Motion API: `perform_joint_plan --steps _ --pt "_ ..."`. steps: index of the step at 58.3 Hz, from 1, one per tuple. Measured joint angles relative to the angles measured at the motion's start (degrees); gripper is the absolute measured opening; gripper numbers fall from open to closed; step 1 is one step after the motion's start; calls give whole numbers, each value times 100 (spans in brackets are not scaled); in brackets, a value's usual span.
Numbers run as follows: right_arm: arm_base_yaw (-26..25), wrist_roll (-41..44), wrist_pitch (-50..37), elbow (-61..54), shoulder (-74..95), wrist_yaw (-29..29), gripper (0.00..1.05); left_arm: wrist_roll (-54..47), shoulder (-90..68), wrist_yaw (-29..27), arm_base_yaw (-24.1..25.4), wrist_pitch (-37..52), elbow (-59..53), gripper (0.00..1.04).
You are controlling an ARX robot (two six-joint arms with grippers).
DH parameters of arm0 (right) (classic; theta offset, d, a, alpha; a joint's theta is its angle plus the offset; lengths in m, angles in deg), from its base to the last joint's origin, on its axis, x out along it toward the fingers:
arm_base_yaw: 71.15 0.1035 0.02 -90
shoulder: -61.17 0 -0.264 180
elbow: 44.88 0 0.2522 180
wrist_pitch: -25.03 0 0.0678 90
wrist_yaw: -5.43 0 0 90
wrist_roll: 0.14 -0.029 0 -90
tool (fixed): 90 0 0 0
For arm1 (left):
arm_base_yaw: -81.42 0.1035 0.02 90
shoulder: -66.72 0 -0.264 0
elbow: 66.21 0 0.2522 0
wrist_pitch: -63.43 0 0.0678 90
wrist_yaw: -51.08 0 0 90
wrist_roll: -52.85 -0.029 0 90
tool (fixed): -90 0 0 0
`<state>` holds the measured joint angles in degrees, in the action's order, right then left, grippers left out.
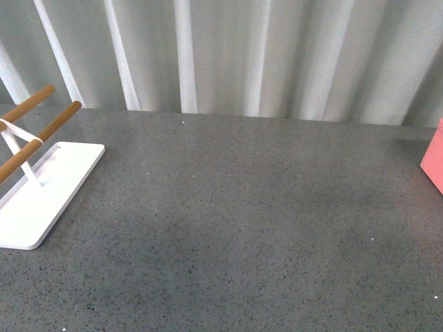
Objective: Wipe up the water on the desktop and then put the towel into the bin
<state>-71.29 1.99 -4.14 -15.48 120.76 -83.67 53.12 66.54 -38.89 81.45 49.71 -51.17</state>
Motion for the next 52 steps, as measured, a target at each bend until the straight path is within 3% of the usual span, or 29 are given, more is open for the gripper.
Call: perform_joint_plan --steps 2,52 --pt "2 2 0 -122 -131 0 3 0 0 2 0 0 0 98" --pt "4 -48 1060 -1537 -2645 4 3 0 0 0 0 0 0 98"
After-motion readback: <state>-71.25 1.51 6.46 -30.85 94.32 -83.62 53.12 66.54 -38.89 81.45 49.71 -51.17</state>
